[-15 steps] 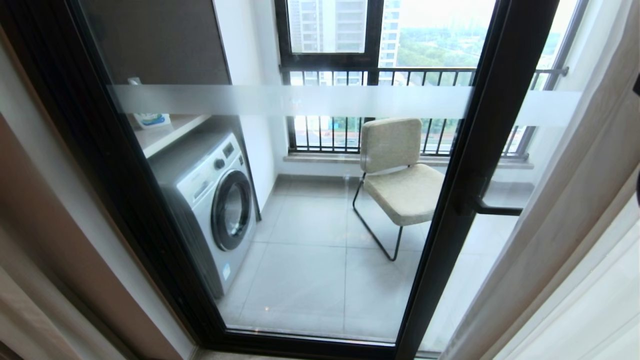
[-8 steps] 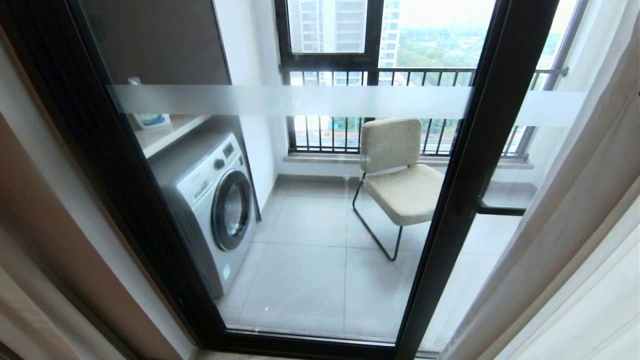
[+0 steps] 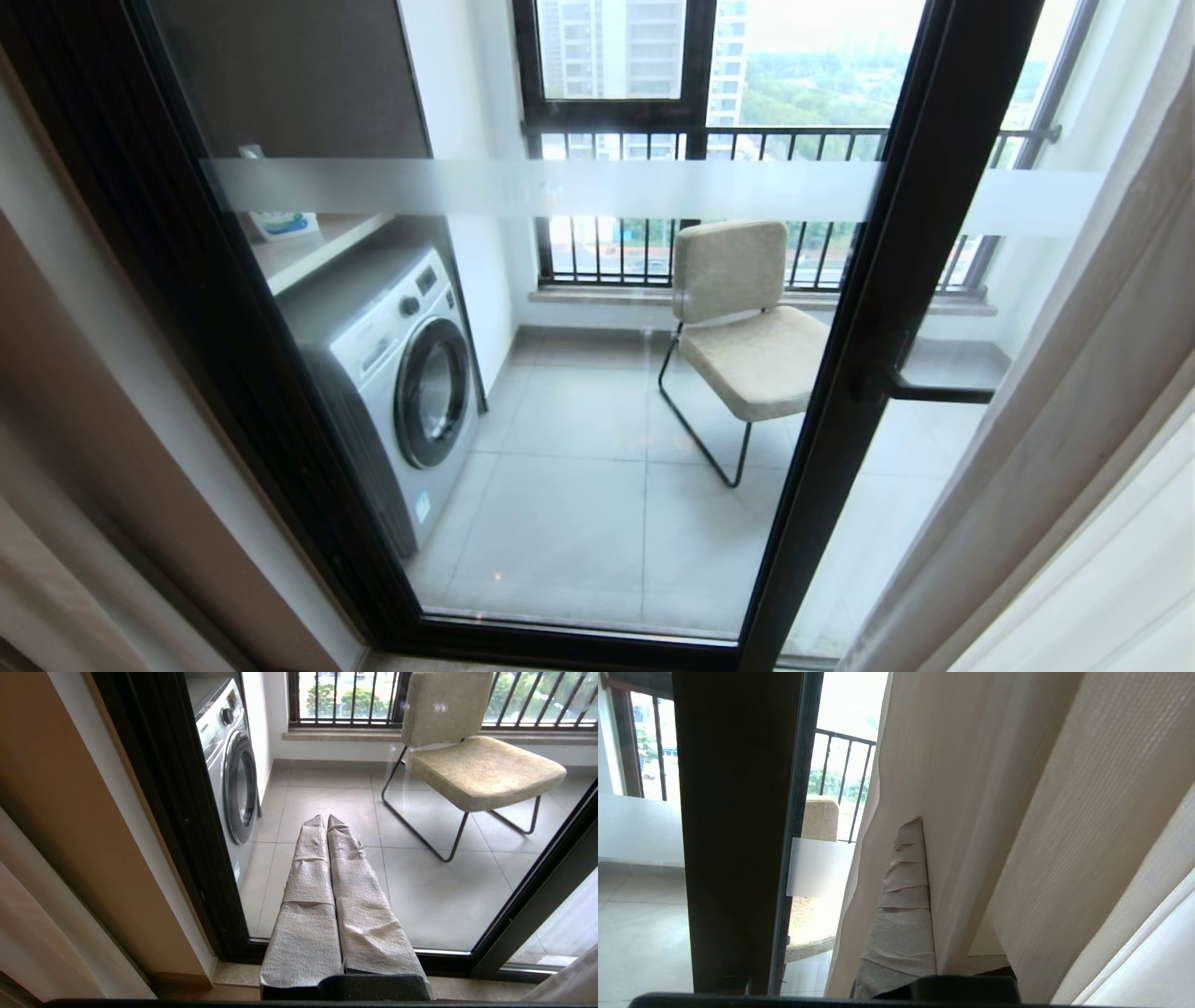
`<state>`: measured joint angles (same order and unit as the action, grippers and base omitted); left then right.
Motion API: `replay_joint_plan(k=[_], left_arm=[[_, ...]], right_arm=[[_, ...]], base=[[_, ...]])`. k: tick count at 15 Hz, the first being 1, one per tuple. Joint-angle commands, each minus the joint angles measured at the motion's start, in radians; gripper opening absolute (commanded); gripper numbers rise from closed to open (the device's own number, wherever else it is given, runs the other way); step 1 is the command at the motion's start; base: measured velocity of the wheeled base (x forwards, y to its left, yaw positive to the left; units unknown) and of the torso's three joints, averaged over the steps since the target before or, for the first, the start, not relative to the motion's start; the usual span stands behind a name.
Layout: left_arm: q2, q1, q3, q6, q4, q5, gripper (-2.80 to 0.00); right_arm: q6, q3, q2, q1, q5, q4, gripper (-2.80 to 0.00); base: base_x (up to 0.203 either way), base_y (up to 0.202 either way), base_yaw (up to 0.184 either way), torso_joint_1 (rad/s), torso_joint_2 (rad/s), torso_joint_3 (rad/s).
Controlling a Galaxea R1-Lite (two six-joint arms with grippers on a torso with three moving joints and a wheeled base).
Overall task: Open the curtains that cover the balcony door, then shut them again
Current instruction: Pull the inner curtains open on both sides
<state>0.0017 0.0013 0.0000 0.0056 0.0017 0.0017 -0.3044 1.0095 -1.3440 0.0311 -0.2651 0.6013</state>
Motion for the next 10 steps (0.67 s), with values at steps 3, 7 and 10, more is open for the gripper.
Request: replay_joint_plan(k=[3, 7, 10], left_arm=[[0.0, 0.0, 0.0, 0.0, 0.0, 0.0, -2.8], [0.0, 0.0, 0.0, -0.001, 0.0, 0.0, -2.8], [0.0, 0.0, 0.0, -0.001, 0.0, 0.0, -2.8]], right_arm=[[-0.002, -0.011, 0.005, 0.009, -0.002, 0.005, -2.8], [-0.002, -0.017, 0.008, 0.01, -0.002, 0.007, -2.8], [-0.002, -0.045, 0.018, 0.01, -0.002, 0.014, -2.8]], base=[[0.0, 0.0, 0.0, 0.0, 0.0, 0.0], [0.0, 0.0, 0.0, 0.0, 0.0, 0.0], [0.0, 0.0, 0.0, 0.0, 0.0, 0.0]])
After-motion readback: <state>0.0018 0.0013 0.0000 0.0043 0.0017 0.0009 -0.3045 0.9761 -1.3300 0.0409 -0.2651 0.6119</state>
